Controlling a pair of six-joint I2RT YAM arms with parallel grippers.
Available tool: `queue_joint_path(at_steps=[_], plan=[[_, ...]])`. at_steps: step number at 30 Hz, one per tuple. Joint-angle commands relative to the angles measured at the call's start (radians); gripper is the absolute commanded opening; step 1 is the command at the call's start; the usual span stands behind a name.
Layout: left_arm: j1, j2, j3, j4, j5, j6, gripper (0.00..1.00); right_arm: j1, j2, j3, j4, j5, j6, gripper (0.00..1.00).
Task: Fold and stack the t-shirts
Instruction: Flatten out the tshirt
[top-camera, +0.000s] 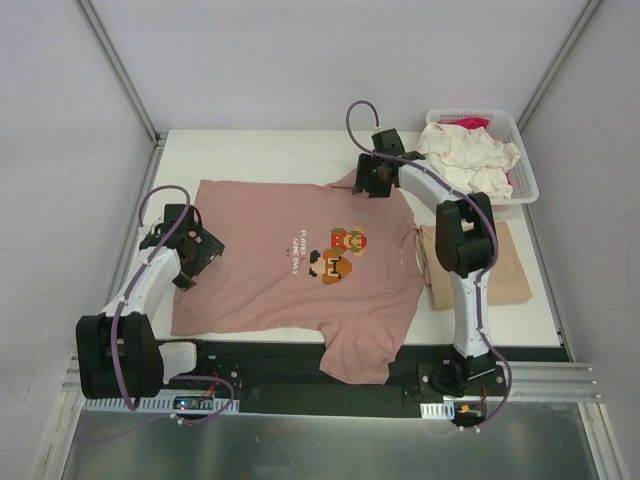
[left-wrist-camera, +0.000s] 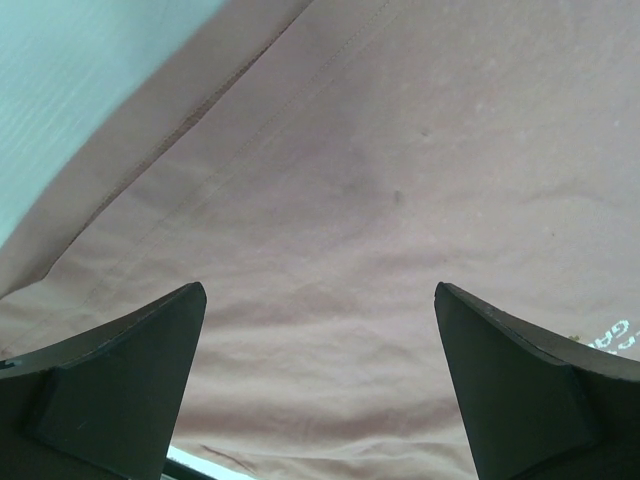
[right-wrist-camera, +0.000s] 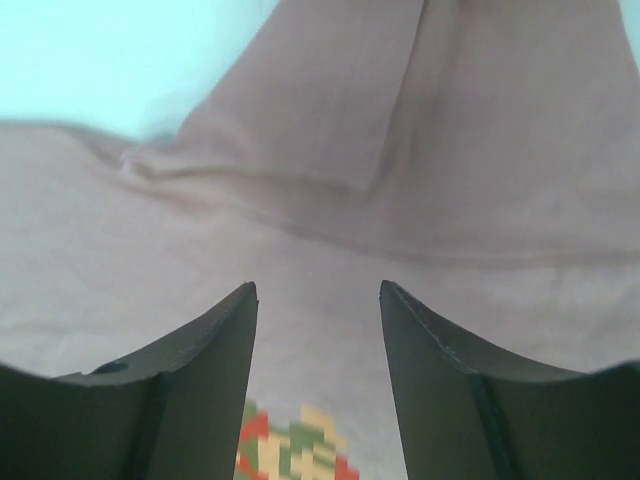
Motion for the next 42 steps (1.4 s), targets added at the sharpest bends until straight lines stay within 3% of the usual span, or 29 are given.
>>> queue_joint_path(at_steps=[1,8,19,25,36,42], plan=[[-0.008,0.057,0.054,0.046,0.015,0.045,0.99,-0.008,0.099,0.184,-0.06,-0.013,-0.025,0.55],[-0.008,0.117,0.052,0.072,0.024,0.053,0.99,-0.029,0.2,0.275,-0.028,-0.05,-0.014,0.42],[-0.01,0.137,0.041,0.076,0.024,0.059,0.99,-0.043,0.265,0.332,0.004,-0.047,0.003,0.42],[-0.008,0.137,0.038,0.075,0.026,0.061,0.99,-0.055,0.274,0.343,0.055,-0.034,0.047,0.35],[-0.008,0.155,0.034,0.076,0.021,0.061,0.99,-0.061,0.274,0.338,0.122,-0.018,0.109,0.43],[-0.008,0.161,0.04,0.076,0.027,0.061,0.99,-0.061,0.289,0.349,0.144,-0.051,0.107,0.19]])
